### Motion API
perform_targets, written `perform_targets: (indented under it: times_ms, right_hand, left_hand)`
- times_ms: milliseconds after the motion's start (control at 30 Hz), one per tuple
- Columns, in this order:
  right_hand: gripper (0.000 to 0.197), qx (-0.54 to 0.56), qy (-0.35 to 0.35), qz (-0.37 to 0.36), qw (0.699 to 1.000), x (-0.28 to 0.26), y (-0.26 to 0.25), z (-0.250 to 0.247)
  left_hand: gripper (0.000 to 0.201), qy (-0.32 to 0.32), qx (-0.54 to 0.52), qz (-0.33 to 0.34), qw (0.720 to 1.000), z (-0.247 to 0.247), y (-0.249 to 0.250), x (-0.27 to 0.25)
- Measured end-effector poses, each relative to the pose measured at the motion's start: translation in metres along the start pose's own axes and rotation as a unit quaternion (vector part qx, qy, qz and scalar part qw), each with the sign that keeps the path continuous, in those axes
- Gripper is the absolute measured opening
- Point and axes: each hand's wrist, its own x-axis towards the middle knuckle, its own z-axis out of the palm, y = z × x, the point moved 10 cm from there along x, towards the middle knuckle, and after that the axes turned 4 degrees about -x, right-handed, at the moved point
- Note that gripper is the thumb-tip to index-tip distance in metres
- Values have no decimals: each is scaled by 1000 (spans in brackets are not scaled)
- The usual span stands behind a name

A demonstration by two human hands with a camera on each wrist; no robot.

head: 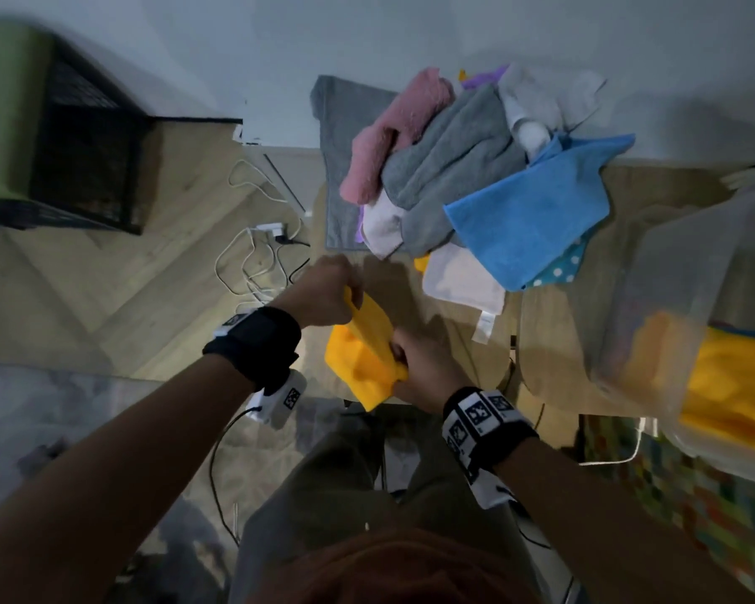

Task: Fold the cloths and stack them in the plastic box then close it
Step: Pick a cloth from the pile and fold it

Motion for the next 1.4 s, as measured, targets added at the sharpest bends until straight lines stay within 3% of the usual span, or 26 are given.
perform_targets:
  times_ms: [100,167,267,300,367,400,467,533,600,733,767,900,967,1033,1133,1200,1267,1400]
  right_hand:
    - [41,-50,-44,6,998,1,-6,17]
    - [38,-4,-28,45,999,-2,1,16]
    - [42,109,31,115,987,-8,17,2]
    - [44,141,44,137,979,-11,24,-3]
    - [48,178,63,180,965,-17,38,-13]
    - [48,187,69,200,959,-19,46,-17]
    - [47,196,74,232,950,-22,60,-24]
    - [46,188,62,250,948,-23,71,-27]
    - [52,175,37,269,946,-23,81,-25]
    - [64,144,2,319,937,-29,105,-21]
    - [68,130,-3,320,939,-29,109,-20]
    - [77,32,19,251,967,-19,105,-27]
    - [67,-4,48,213,976,-11,102,-32]
    - [50,33,96,180,978,-8,96,-43]
    - [34,97,115,186,971,-9,100,-51]
    - [39,117,112,205,965,-10,105,-52]
    - [43,122,114,209,964,-12,107,-54]
    - [47,137,105,239,956,-17,115,-56]
  left_hand:
    - [35,-29,-21,-54,998,27,-31,-12]
    - [59,-6,-106,-63,992,36,-42,-16]
    - [81,-10,-264,-120,957,54,-57,-17]
    - [86,-26,-270,-144,952,64,-62,-16]
    - [92,-58,-167,-159,971,77,-65,-11]
    - [91,-75,-98,-142,982,83,-61,-7]
    - [68,-69,-27,-93,993,87,-43,-1]
    - [50,-47,-67,-56,995,86,-24,5]
    - [53,-35,-147,-39,988,86,-10,7]
    - [40,-36,-258,-85,962,87,3,15]
    - [43,-44,-279,-92,955,89,4,18]
    - [86,-69,-321,-92,940,98,12,22]
    - [94,-61,-304,-104,945,100,11,24]
    - [99,-63,-254,-107,959,101,10,25]
    - [93,-113,-182,-63,975,105,15,23]
    - [93,-134,-159,-43,977,107,17,21]
    - [94,-128,-159,-41,978,104,13,20]
    - [70,-78,-175,-67,979,96,0,20]
